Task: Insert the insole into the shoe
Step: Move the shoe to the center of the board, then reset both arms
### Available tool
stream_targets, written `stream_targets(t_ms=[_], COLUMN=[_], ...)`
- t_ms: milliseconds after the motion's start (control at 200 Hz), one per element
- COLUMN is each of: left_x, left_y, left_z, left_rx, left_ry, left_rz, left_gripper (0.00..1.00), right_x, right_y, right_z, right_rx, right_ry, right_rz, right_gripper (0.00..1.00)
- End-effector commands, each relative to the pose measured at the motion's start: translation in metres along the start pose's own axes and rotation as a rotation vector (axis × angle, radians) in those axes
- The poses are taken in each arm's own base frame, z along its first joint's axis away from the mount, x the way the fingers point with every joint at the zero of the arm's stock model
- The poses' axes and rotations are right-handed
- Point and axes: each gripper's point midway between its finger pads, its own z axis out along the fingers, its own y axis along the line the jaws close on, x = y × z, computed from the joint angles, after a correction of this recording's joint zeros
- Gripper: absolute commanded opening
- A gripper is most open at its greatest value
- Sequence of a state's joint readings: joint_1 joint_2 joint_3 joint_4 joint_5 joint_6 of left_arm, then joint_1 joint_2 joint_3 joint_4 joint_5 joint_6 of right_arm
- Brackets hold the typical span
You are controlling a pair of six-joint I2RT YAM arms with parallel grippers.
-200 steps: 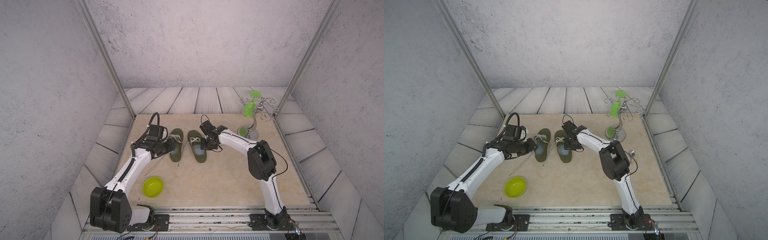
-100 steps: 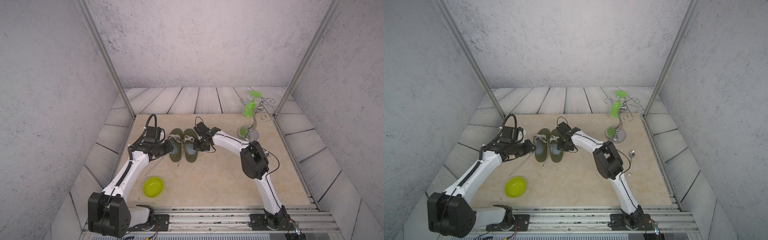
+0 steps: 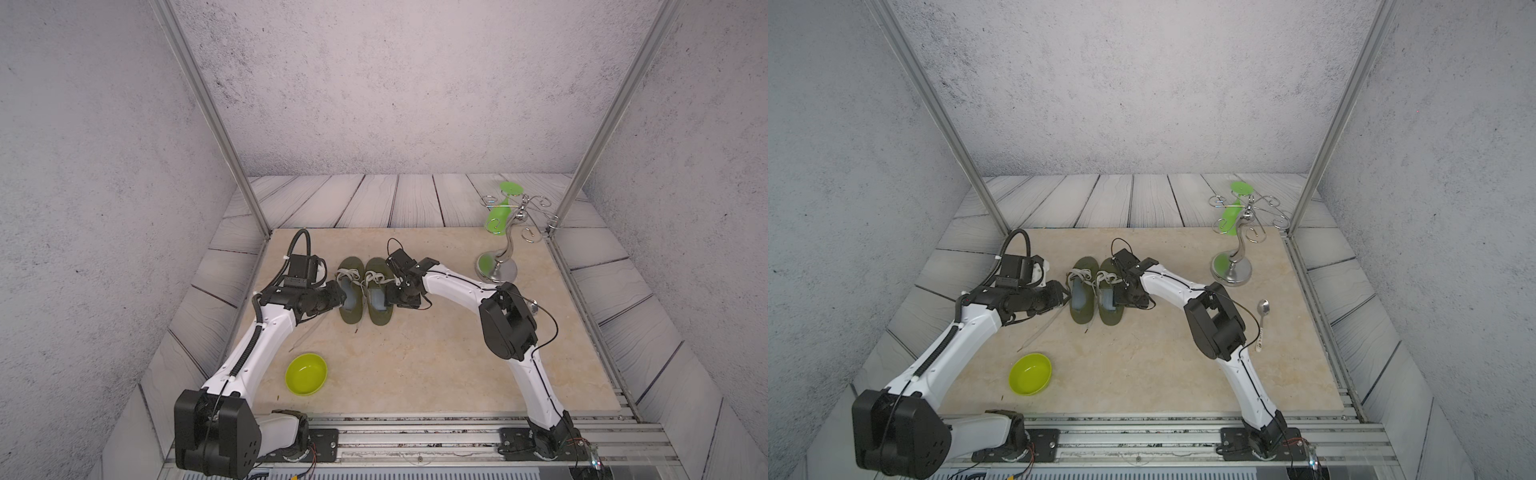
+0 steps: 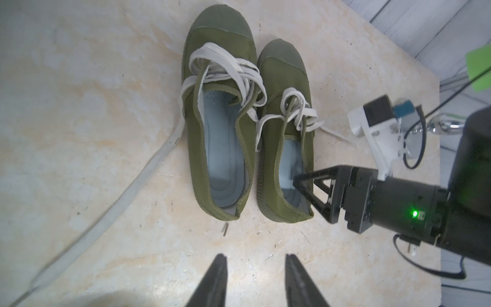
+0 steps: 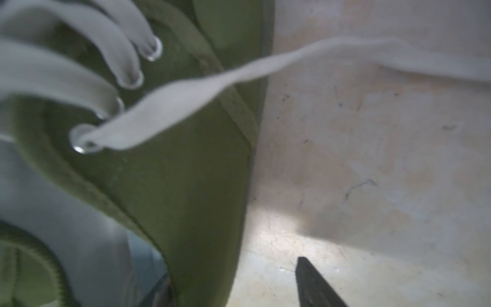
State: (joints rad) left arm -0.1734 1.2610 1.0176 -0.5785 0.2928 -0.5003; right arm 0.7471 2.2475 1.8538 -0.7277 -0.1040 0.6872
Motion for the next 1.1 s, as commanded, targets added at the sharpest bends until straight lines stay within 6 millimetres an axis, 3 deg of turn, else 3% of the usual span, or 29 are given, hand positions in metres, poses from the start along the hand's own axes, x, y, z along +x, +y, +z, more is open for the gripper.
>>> stream_targets(t_ms=[0, 40, 180, 255, 315, 370, 430, 485, 545, 656, 786, 881, 1041, 1096], left_x=[-0.014, -0.021, -0.055, -0.073, -0.079, -0.083, -0.085, -0.087, -0.088, -0.085, -0.075, -0.069, -0.062, -0.063], left_y=[0.004, 0.005, 0.024, 0.043, 0.053, 0.068, 0.089, 0.104, 0.117, 0.123, 0.132, 0.138, 0.138, 0.136], left_z=[-0.008, -0.011, -0.030, -0.042, -0.042, -0.042, -0.041, -0.034, -0.021, 0.015, 0.037, 0.043, 0.054, 0.057], left_rx=[-0.020, -0.032, -0.150, -0.255, -0.311, -0.393, -0.486, -0.535, -0.583, -0.562, -0.535, -0.504, -0.470, -0.447], left_ry=[-0.056, -0.083, -0.296, -0.473, -0.585, -0.677, -0.739, -0.737, -0.701, -0.623, -0.655, -0.728, -0.664, -0.649], left_rz=[0.020, 0.023, 0.053, 0.143, 0.274, 0.331, 0.329, 0.329, 0.339, 0.372, 0.366, 0.362, 0.384, 0.387], left_gripper=[0.99, 0.99, 0.99, 0.99, 0.99, 0.99, 0.99, 0.99, 0.99, 0.99, 0.99, 0.99, 0.99, 0.99], right_x=[-0.012, -0.013, -0.021, -0.024, -0.023, -0.017, -0.005, 0.001, 0.005, 0.009, 0.016, 0.018, 0.024, 0.030], right_y=[-0.007, -0.016, -0.068, -0.115, -0.163, -0.213, -0.282, -0.323, -0.351, -0.378, -0.398, -0.391, -0.382, -0.379], right_z=[-0.090, -0.108, -0.178, -0.205, -0.225, -0.235, -0.237, -0.232, -0.227, -0.219, -0.200, -0.190, -0.186, -0.173], right_rx=[0.031, 0.040, 0.135, 0.210, 0.315, 0.435, 0.568, 0.638, 0.700, 0.682, 0.613, 0.547, 0.514, 0.496], right_ry=[-0.158, -0.200, -0.426, -0.606, -0.785, -0.886, -0.877, -0.865, -0.897, -0.969, -0.982, -1.027, -1.060, -1.067], right_rz=[-0.059, -0.066, -0.100, -0.135, -0.156, -0.152, -0.010, 0.066, 0.120, 0.213, 0.296, 0.242, 0.183, 0.151], right_gripper=[0.89, 1.00, 0.99, 0.99, 0.99, 0.99, 0.99, 0.99, 0.99, 0.99, 0.99, 0.99, 0.99, 0.99])
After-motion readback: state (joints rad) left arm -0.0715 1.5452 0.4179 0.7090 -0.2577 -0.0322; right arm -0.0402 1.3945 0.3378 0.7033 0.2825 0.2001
